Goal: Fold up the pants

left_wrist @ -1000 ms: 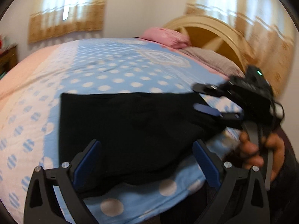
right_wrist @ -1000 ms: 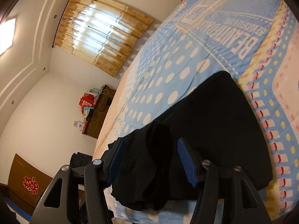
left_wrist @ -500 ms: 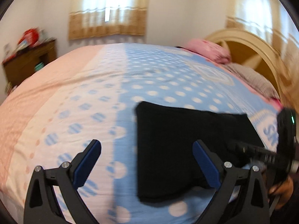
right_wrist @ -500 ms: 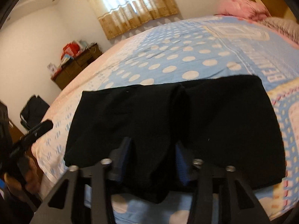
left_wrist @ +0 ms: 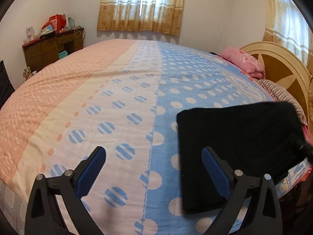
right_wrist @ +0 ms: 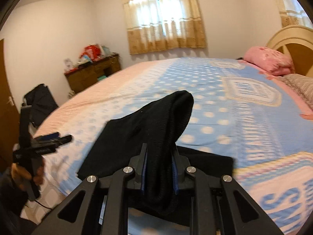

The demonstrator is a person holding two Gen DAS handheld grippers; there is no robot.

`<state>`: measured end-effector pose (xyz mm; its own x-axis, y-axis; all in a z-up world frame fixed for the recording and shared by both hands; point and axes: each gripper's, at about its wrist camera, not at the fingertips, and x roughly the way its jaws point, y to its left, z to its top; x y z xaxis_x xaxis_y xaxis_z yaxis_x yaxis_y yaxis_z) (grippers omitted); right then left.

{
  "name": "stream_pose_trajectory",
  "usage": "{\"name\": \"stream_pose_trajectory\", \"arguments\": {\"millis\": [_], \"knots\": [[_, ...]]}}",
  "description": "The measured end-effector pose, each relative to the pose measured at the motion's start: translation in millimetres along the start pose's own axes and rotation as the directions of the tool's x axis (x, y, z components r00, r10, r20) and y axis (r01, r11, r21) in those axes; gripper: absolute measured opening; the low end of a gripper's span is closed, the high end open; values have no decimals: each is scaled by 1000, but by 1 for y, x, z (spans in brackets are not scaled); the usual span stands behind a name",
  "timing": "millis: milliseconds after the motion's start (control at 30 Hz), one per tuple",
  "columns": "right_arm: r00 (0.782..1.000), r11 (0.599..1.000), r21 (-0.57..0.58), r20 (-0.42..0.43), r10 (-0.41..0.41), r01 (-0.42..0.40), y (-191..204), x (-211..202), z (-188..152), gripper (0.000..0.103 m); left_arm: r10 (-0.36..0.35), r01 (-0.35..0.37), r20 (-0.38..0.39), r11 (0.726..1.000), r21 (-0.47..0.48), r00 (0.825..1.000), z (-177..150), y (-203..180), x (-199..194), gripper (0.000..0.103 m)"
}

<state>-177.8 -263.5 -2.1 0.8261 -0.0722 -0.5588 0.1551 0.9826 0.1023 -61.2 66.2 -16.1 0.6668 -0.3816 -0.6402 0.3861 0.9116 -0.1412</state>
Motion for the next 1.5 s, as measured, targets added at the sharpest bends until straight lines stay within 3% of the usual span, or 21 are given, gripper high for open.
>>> {"name": "stream_pose_trajectory", "arguments": {"millis": [167,267,400,467,567,667,733,833,1000,1100,1233,1300,1433,1500], "knots": [[983,994,72,-170,-71,84,-48,43,-44,22,-1,1,3,999,34,1000,4,-12,7,101],[990,991,74,-85,-109,116,-48,43,-59,31,-25,25,-17,998,52,1000,2,-27,14,101],[983,988,51,-120,-139,146,-46,38,-54,42,-31,36,-40,992,120,999,-2,-54,23,101],[975,978,58,-115,-192,199,-49,27,-50,43,-35,45,-63,986,160,997,-5,-70,29,101],[953,952,42,-15,-304,304,-37,-1,-39,43,1,19,-89,974,226,996,-13,-89,42,101],[979,980,36,55,-196,194,-16,-13,-33,43,80,-45,-106,953,298,991,-22,-102,54,101],[995,996,9,29,-94,94,1,-1,-32,43,99,-66,-91,948,312,991,-25,-103,55,102],[998,998,-49,-44,-43,41,21,23,-39,43,114,-78,-100,948,307,988,-22,-102,56,103],[976,996,-66,-205,-78,66,8,46,-68,41,117,-77,-131,958,278,985,-21,-101,57,103],[983,1000,22,-184,-9,13,-5,36,-76,41,113,-72,-139,959,273,984,-22,-102,58,103],[980,999,-22,-196,-41,37,3,31,-72,41,98,-56,-164,968,245,982,-23,-100,61,103],[985,999,-21,-163,-47,44,5,22,-65,41,97,-55,-171,970,237,980,-23,-99,60,103],[998,997,53,-18,-64,64,-12,10,-32,43,116,-73,-158,964,256,981,-22,-99,52,103],[995,992,82,-5,-96,96,-25,17,-18,43,131,-88,-143,958,273,981,-19,-100,50,103]]}}
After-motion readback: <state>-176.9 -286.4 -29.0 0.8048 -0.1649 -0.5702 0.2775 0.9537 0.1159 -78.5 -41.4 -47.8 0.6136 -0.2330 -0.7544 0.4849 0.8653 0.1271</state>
